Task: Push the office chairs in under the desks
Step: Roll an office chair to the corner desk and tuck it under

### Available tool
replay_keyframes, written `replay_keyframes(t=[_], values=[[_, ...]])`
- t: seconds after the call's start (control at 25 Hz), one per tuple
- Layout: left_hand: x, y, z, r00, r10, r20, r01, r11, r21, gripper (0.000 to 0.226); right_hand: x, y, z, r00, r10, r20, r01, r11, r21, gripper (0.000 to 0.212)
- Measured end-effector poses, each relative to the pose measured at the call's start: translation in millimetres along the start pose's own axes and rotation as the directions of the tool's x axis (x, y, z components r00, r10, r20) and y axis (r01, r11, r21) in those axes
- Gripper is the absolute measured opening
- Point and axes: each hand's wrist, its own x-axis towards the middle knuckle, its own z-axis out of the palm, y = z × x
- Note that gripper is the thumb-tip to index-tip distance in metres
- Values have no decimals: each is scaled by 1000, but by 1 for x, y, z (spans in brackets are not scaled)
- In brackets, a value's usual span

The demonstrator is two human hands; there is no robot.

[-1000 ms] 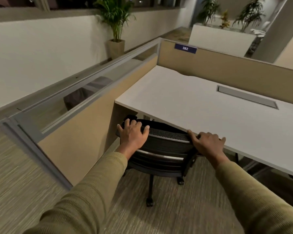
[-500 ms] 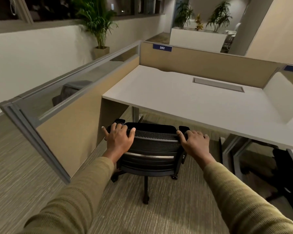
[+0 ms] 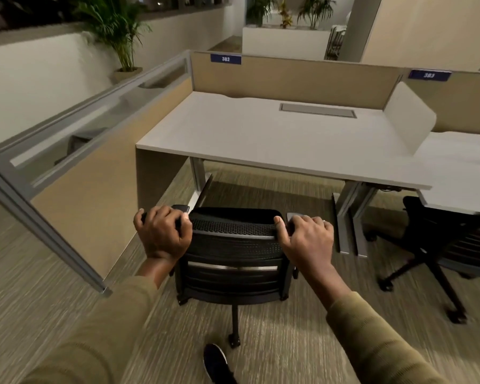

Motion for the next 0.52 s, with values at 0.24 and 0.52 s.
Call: replay_keyframes(t=[0.24,0.52], values=[[1,2,2,999,35,-25,-36,998,-45,41,-24,3,-5,998,13,-66,-11,999,37,57],[29,1,34,996,86,-24,-88,994,-70,44,-9,13,11,980,-27,-196,48,993,104,50]])
